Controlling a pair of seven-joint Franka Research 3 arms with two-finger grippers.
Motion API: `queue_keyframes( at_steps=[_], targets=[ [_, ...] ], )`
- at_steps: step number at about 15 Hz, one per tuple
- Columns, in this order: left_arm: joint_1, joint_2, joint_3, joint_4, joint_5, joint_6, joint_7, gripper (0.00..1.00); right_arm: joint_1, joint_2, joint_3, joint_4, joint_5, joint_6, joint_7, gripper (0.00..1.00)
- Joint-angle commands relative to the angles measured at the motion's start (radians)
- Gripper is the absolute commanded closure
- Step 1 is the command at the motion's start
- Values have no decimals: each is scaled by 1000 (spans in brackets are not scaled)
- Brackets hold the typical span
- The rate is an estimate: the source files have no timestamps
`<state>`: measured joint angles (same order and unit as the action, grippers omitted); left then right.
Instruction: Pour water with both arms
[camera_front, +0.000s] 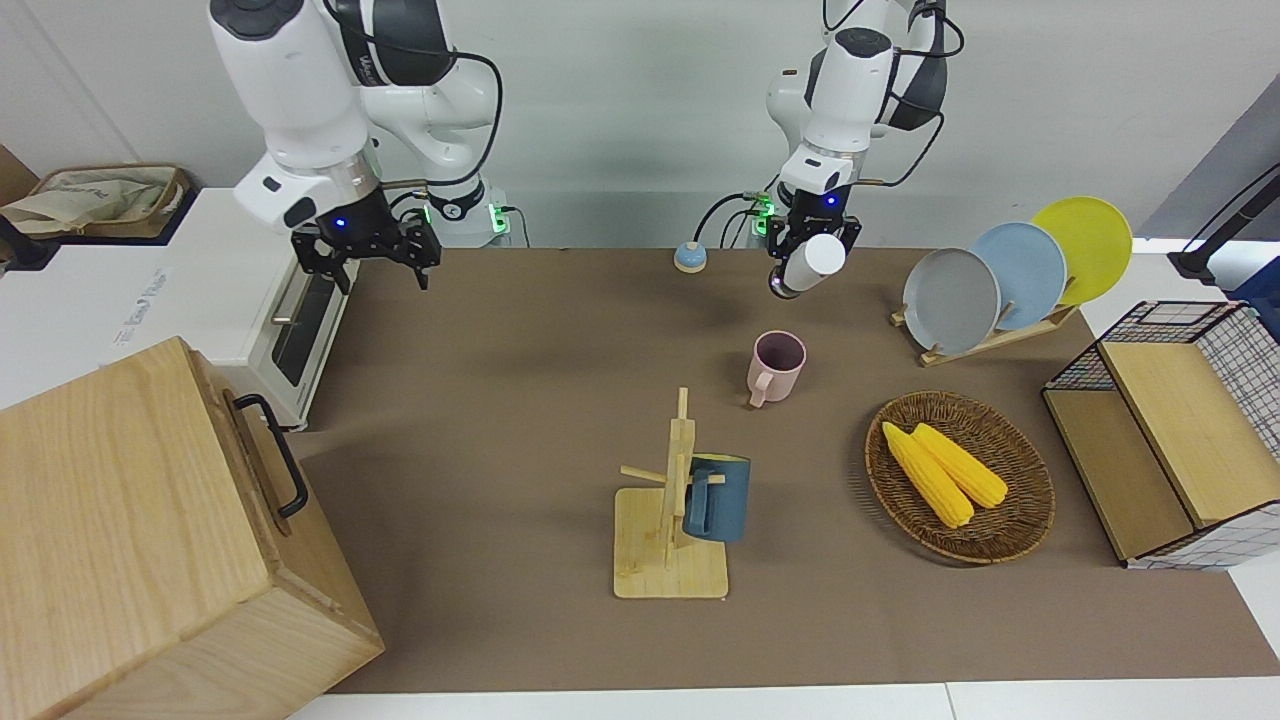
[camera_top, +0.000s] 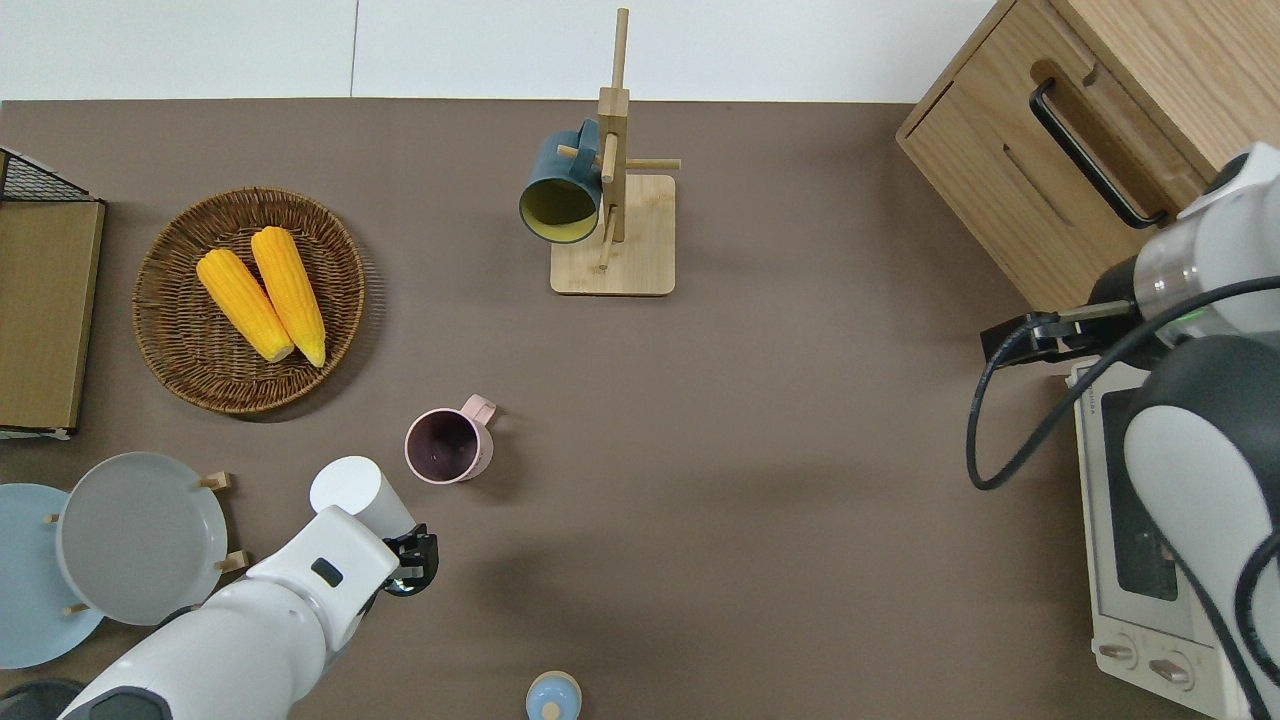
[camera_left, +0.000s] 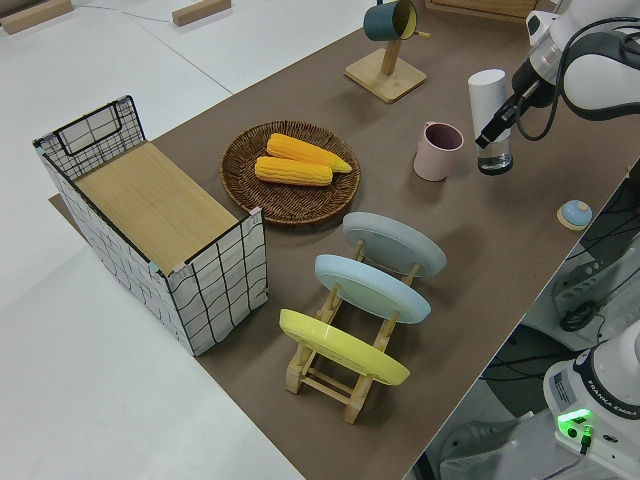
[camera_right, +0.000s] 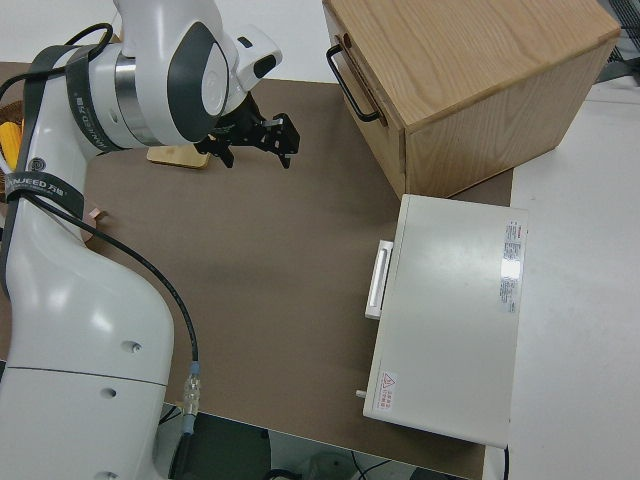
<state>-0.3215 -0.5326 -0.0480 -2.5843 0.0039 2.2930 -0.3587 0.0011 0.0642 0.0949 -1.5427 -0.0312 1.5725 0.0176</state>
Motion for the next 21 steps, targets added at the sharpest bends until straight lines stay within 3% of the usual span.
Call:
queue_keyframes(
  at_steps=[1,4,9,15,21],
  targets=[
    [-21,20,10,1,-12,2,-9,992,-44,-72,16,-20,-45,-20,-105,9],
    [-21,71,-12,15,-12,-4,-9,992,-75,-98,17,-14,-61,-22,-183,9],
    [-21,131,-16,68,-12,-26,9,1000,-89,-149,17,-14,-59,-74,-203,9],
    [-18,206,-15,182,-12,-187,37,1000,-64,-150,12,-8,-50,-94,-191,9],
    [-11,265,-3,220,-12,-236,59,1000,-39,-139,5,-8,-47,-85,-194,9]
  ],
)
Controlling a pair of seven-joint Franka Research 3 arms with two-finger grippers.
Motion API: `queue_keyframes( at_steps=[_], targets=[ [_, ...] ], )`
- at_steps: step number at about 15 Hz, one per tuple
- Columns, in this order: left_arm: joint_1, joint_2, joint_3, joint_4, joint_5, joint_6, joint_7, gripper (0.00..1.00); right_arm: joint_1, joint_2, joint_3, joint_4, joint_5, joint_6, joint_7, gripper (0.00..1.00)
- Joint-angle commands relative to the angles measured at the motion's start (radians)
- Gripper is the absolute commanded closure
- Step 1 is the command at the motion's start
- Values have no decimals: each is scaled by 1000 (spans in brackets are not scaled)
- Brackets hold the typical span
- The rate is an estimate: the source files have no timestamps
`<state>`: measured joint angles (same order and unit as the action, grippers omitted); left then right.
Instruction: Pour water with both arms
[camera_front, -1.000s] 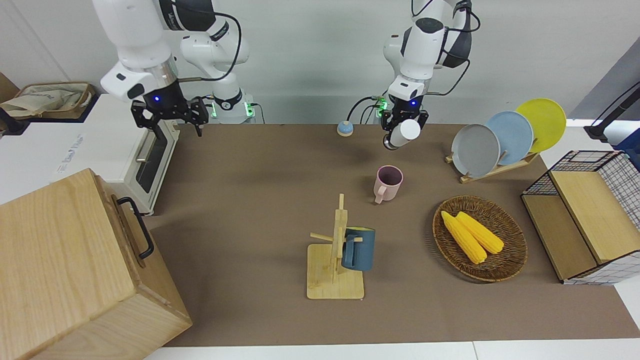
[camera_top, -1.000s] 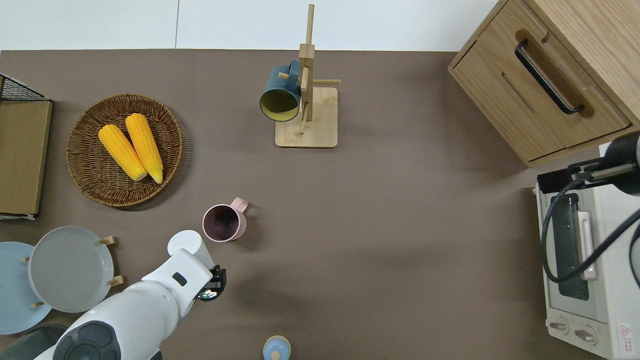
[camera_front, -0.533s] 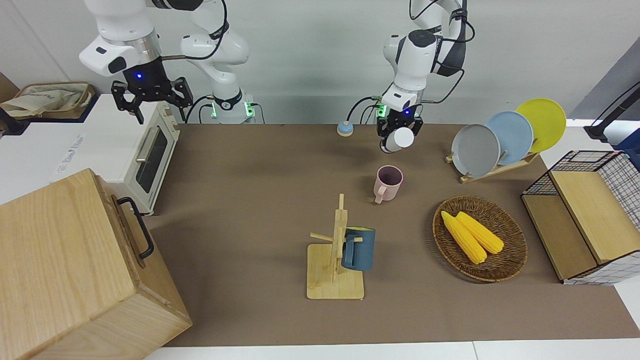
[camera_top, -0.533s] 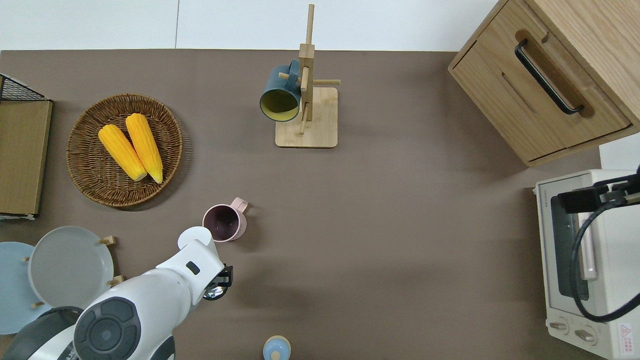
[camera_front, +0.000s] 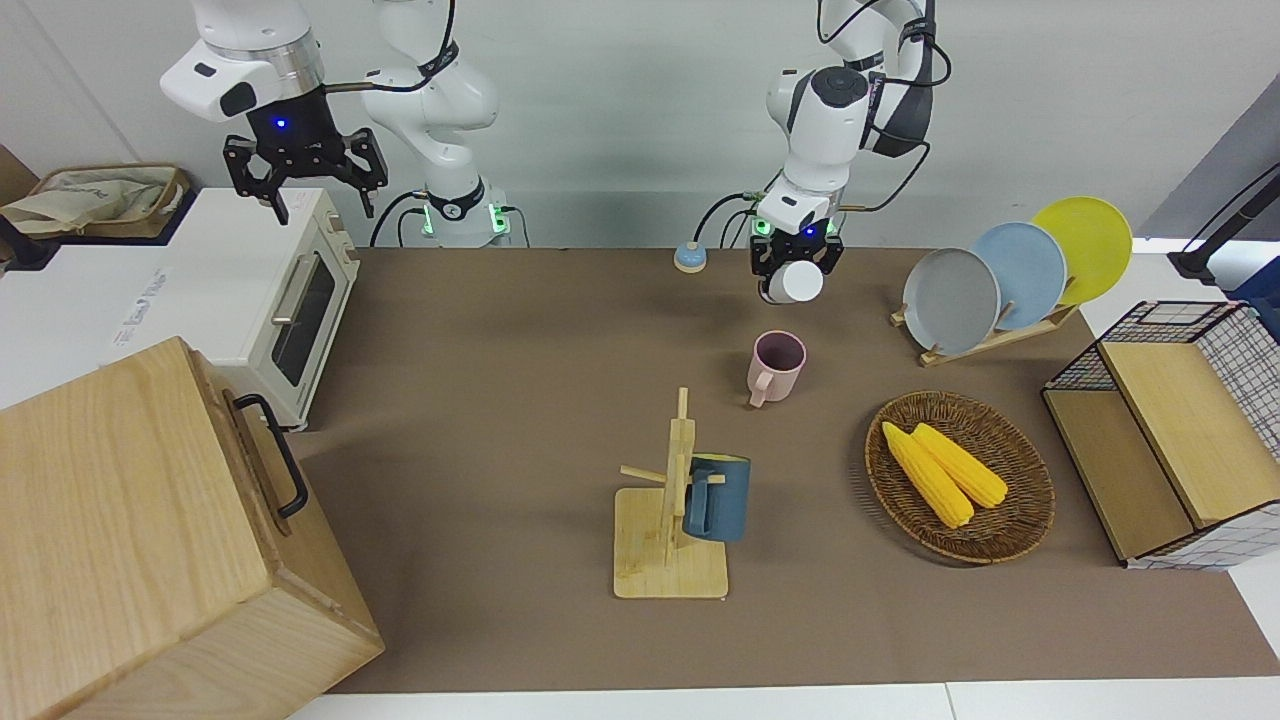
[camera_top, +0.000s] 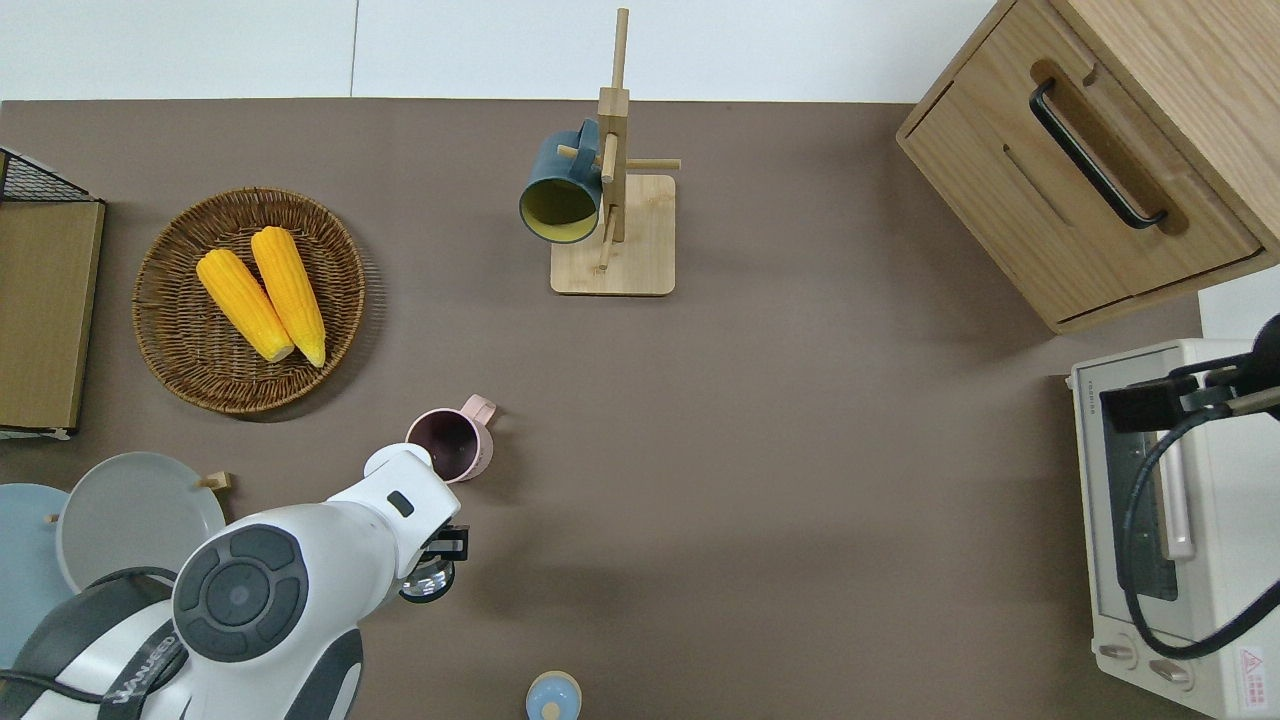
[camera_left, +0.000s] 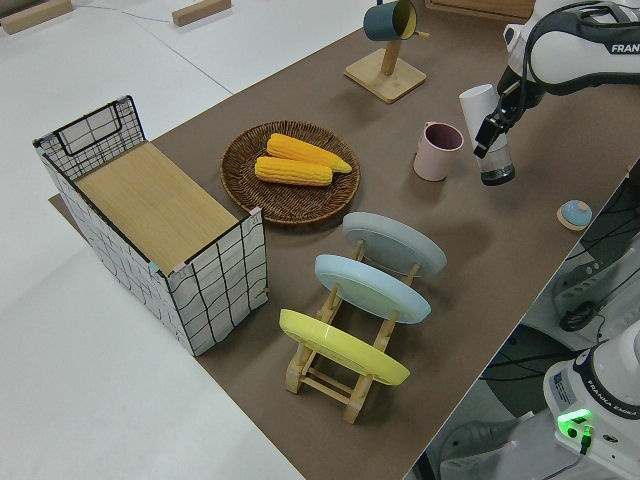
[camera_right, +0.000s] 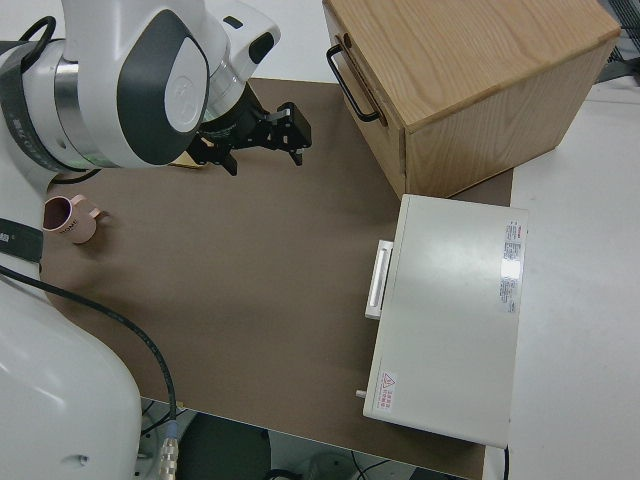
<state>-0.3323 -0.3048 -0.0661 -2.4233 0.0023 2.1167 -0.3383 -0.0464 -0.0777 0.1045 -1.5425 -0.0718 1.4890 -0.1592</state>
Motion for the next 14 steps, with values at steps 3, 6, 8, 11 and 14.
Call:
queue_keyframes(
  at_steps=[3,6,8,11,14],
  targets=[
    [4,98,16,127,-13,-124,44,1000,10,1,4,-8,-6,-10,-16,9],
    [7,113,17,145,-13,-144,47,1000,5,1,4,-8,0,-10,-17,9],
    [7,116,25,151,-13,-158,48,1000,11,1,6,-7,0,-10,-17,9],
    [6,150,32,196,-13,-210,48,1000,11,1,17,-8,1,-10,-17,9],
    [7,164,34,214,-13,-242,48,1000,10,1,17,-7,1,-10,-17,9]
  ],
)
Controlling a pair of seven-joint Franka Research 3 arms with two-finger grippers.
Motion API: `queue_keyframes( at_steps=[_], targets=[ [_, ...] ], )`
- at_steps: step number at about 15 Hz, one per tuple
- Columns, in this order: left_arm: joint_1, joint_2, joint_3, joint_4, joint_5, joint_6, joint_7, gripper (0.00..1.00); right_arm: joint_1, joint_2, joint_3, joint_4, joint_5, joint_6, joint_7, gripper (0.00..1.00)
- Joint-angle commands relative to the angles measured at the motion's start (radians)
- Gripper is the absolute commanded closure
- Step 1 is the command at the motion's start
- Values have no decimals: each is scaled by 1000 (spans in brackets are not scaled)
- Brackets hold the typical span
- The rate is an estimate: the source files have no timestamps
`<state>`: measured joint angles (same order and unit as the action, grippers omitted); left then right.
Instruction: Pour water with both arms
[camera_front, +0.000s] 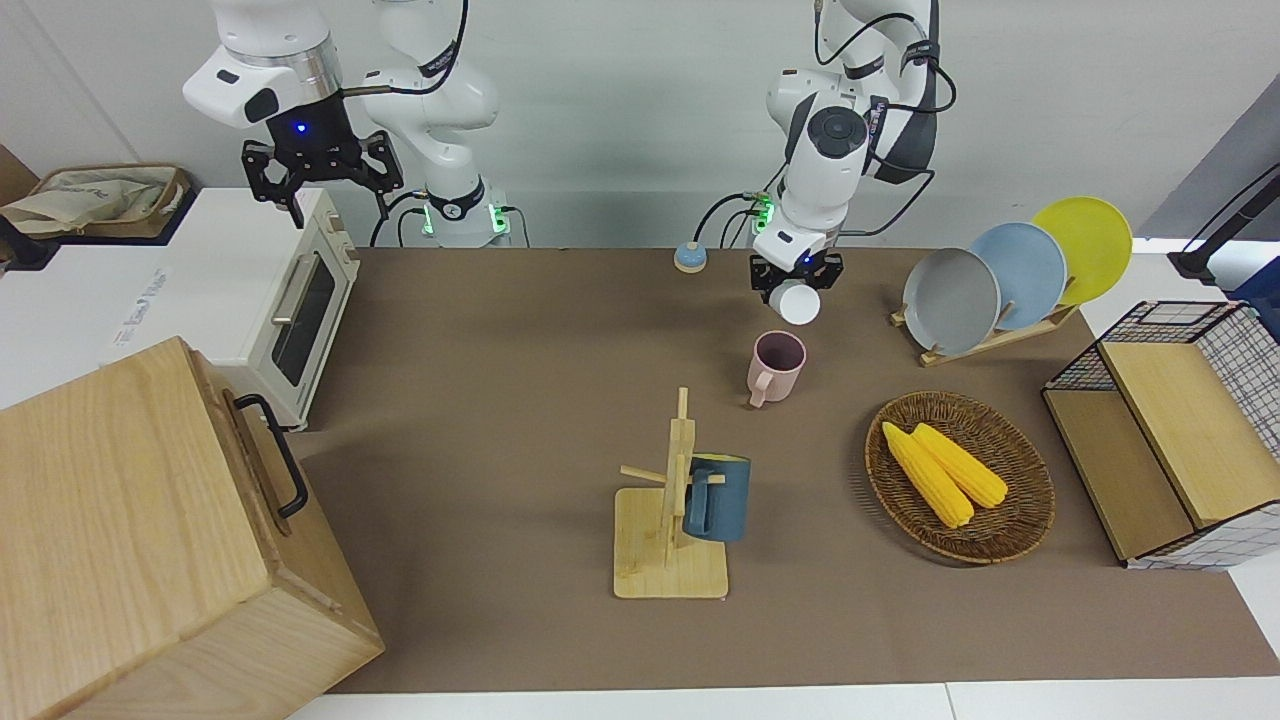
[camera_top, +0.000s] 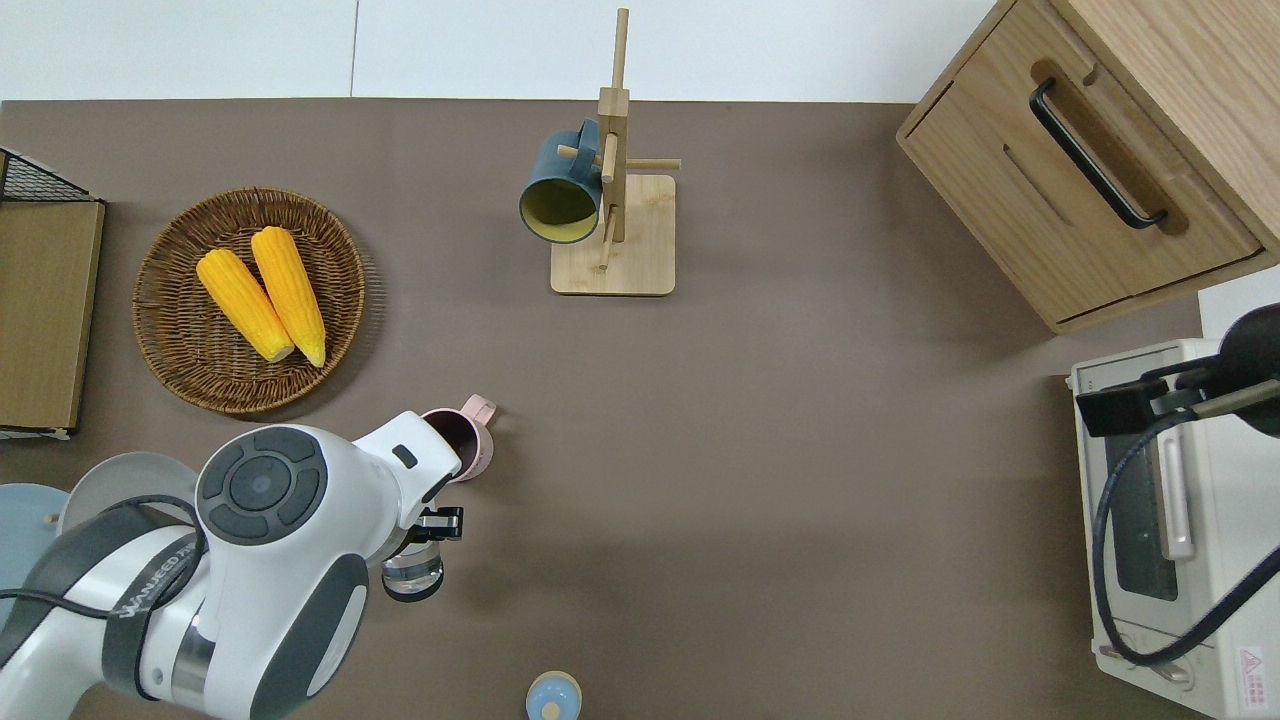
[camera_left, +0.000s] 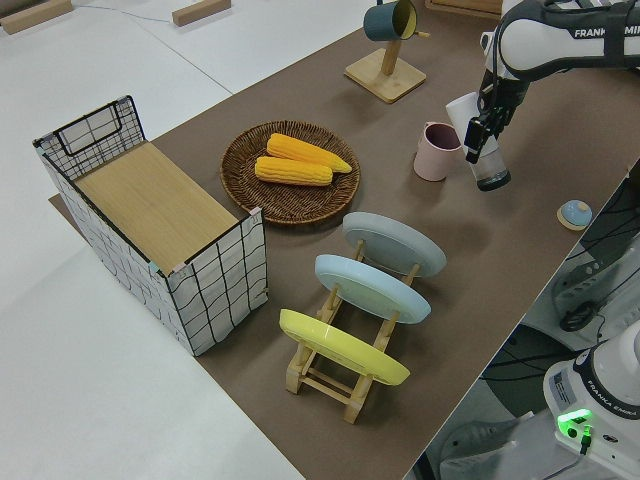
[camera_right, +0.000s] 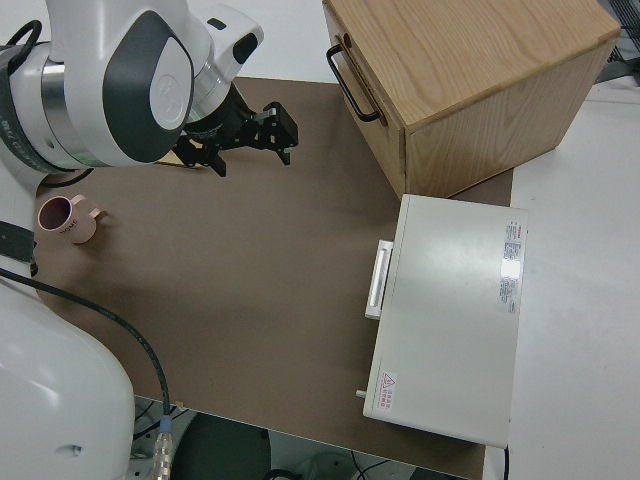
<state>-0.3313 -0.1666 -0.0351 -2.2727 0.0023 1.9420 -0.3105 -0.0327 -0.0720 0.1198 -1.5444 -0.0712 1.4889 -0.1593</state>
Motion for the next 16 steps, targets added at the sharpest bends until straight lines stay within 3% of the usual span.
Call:
queue_keyframes(
  at_steps=[1,5,10,16],
  targets=[
    [6,26,6,65,-13,-77,21,1000,-3,-5,1,-5,1,-10,-17,9],
    [6,26,9,74,-18,-89,22,1000,-3,-5,1,-5,1,-10,-17,9],
    [6,91,12,166,-28,-179,21,1000,-3,-5,1,-5,1,-10,-17,9],
    [6,108,12,186,-28,-241,59,1000,-3,-5,1,-6,1,-10,-17,9]
  ],
)
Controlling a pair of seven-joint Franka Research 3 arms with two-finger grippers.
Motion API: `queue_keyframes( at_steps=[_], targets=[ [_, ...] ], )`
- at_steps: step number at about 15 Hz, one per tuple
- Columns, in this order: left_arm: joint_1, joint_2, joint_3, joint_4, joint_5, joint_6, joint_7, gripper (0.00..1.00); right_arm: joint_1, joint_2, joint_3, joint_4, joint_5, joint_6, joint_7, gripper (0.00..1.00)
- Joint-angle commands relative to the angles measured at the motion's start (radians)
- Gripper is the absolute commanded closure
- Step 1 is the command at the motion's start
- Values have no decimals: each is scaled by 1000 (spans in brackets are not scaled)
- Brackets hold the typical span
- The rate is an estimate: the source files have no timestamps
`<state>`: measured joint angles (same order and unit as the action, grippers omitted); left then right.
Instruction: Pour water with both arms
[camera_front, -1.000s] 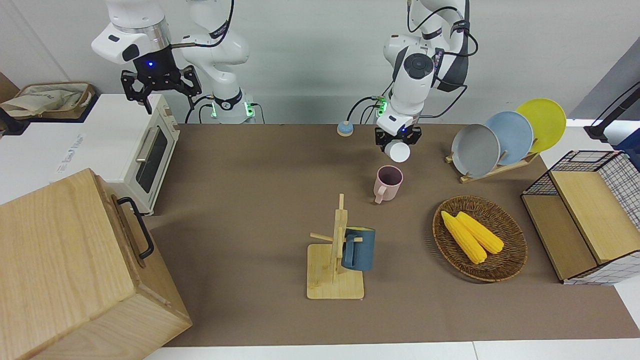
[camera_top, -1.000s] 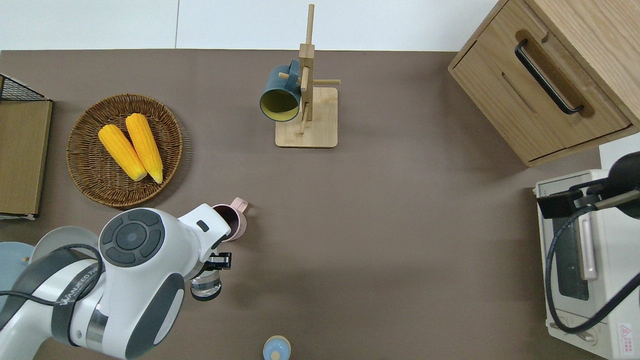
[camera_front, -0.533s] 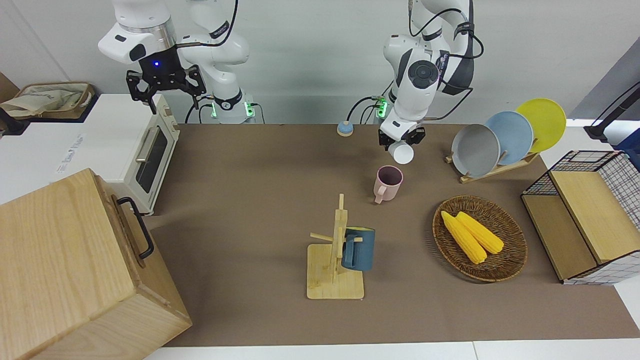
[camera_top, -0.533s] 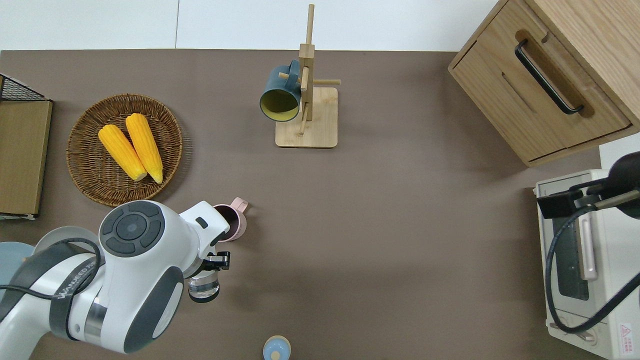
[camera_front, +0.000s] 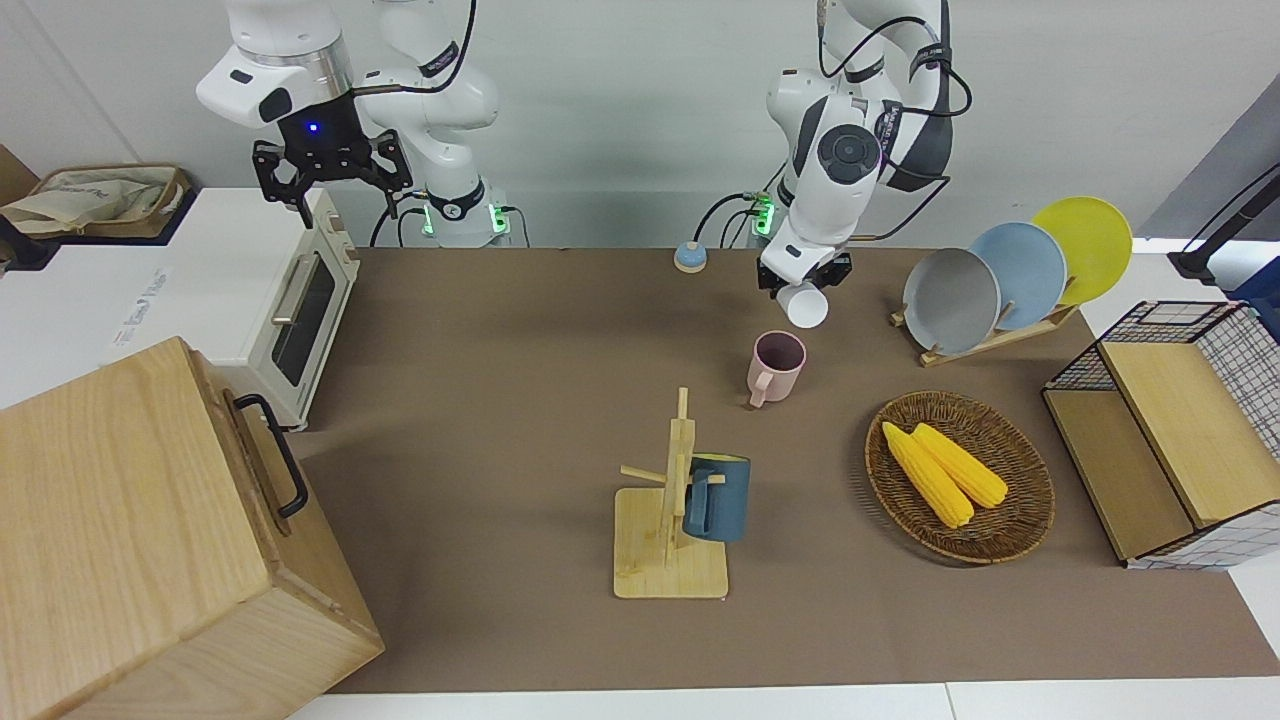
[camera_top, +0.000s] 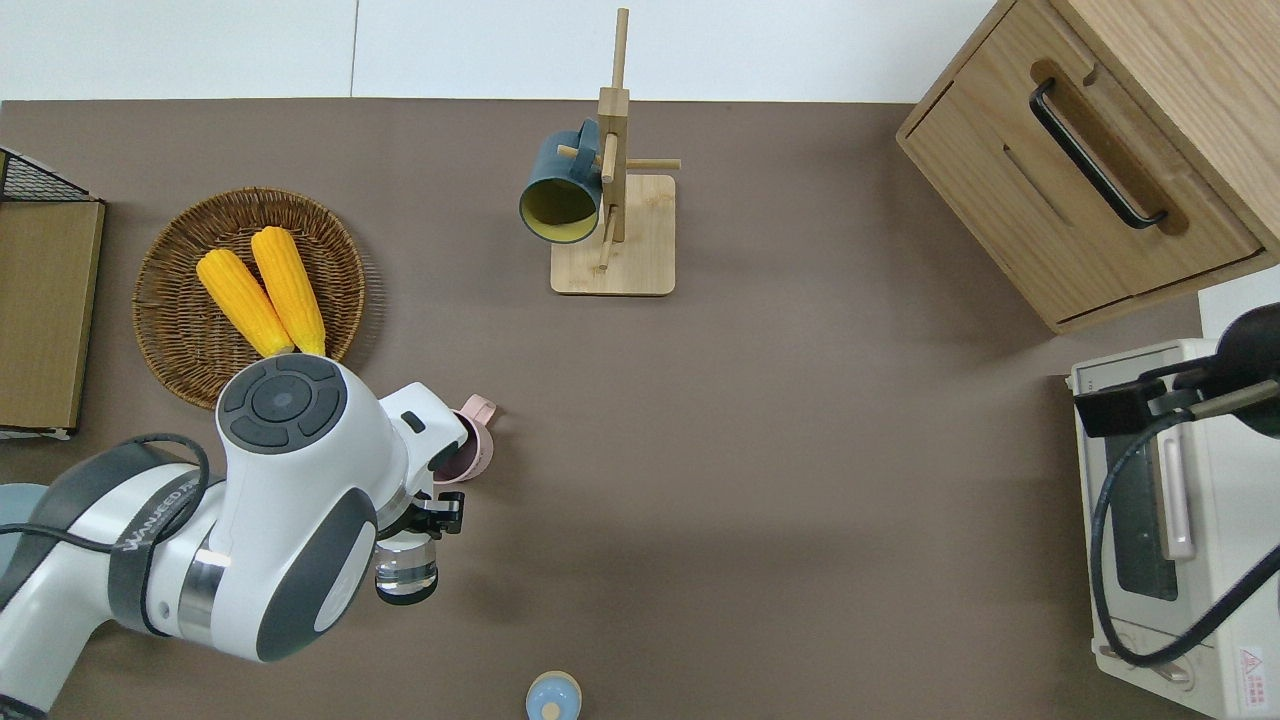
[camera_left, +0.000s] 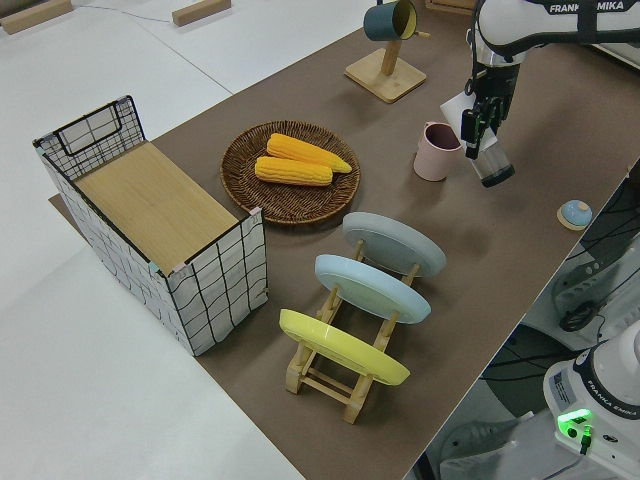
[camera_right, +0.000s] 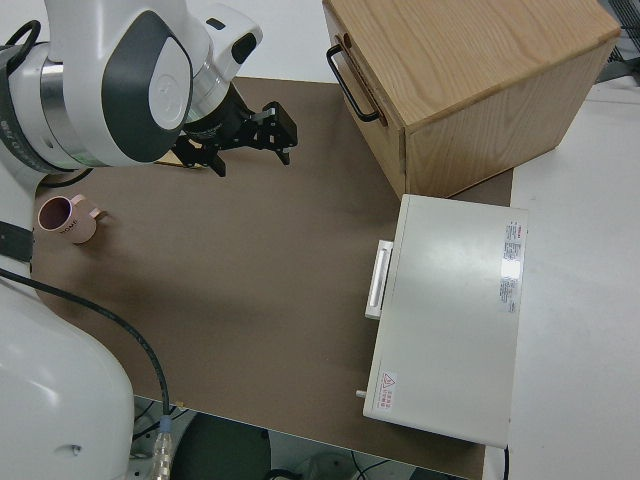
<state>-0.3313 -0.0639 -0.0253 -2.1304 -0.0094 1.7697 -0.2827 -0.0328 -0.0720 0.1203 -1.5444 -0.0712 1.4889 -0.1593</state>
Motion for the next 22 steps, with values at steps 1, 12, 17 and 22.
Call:
queue_keyframes(
  at_steps=[1,12,17,22],
  targets=[
    [6,6,2,44,-17,-84,31,1000,-3,-5,1,-6,1,-10,-17,9],
    [8,19,4,64,-41,-145,39,1000,-4,-5,1,-5,1,-10,-17,9],
    [6,19,4,73,-41,-147,37,1000,-3,-5,1,-5,1,-10,-17,9],
    [8,61,4,142,-41,-205,36,1000,-3,-5,1,-5,1,-10,-17,9]
  ],
)
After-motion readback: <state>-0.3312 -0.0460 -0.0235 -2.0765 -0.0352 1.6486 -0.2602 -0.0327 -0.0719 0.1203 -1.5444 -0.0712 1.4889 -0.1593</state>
